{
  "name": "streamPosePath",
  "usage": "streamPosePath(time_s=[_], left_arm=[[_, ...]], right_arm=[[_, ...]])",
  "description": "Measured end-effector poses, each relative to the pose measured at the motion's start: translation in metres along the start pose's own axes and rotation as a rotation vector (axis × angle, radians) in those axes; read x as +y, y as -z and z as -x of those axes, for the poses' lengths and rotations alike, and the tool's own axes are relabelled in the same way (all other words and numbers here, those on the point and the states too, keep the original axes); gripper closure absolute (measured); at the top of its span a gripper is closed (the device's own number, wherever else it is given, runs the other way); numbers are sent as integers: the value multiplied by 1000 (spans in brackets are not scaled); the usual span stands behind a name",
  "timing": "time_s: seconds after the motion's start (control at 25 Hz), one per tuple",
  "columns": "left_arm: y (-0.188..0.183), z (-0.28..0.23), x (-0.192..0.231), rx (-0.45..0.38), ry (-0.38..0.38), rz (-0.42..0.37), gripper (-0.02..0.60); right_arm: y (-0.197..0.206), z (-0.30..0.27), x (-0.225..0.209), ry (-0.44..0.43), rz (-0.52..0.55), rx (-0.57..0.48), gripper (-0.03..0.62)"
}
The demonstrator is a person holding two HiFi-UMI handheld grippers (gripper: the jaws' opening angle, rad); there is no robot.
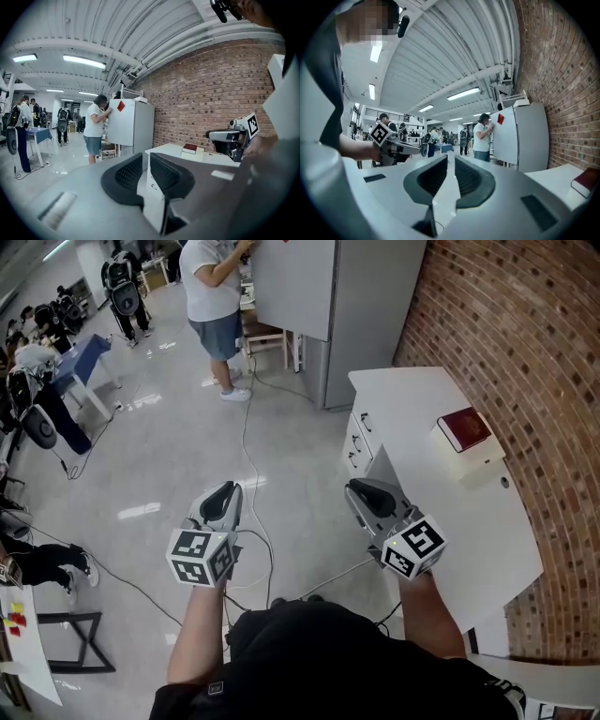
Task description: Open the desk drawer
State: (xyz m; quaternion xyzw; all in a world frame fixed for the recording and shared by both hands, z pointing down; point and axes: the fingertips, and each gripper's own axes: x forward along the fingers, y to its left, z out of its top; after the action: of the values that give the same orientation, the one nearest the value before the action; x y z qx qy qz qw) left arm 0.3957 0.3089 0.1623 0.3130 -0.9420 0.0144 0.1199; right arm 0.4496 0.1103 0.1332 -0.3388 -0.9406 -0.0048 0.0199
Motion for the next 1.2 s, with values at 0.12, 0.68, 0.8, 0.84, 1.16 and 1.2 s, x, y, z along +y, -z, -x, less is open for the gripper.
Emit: streamPosePath(time_s=[0.12,0.68,0.8,0.84,1.16,1.2], left_arm=[[-1,-3,-5,3,2,-7,472],[10,-16,-24,16,-8,25,319],[11,-23,-20,22,2,36,319],[11,-26,-18,24,5,43,319],[16,-67,5,34,53,66,319],[16,-73,10,38,57,70,319]], right_arm=[[3,2,-5,-12,-24,6,505],[15,27,-34,43,-50,25,361],[16,24,-40,52,-53,30,349],[17,22,-41,52,-52,33,347],[26,-8,-68,72,-55,61,345],[26,-14,-73,73,-57,64,345]])
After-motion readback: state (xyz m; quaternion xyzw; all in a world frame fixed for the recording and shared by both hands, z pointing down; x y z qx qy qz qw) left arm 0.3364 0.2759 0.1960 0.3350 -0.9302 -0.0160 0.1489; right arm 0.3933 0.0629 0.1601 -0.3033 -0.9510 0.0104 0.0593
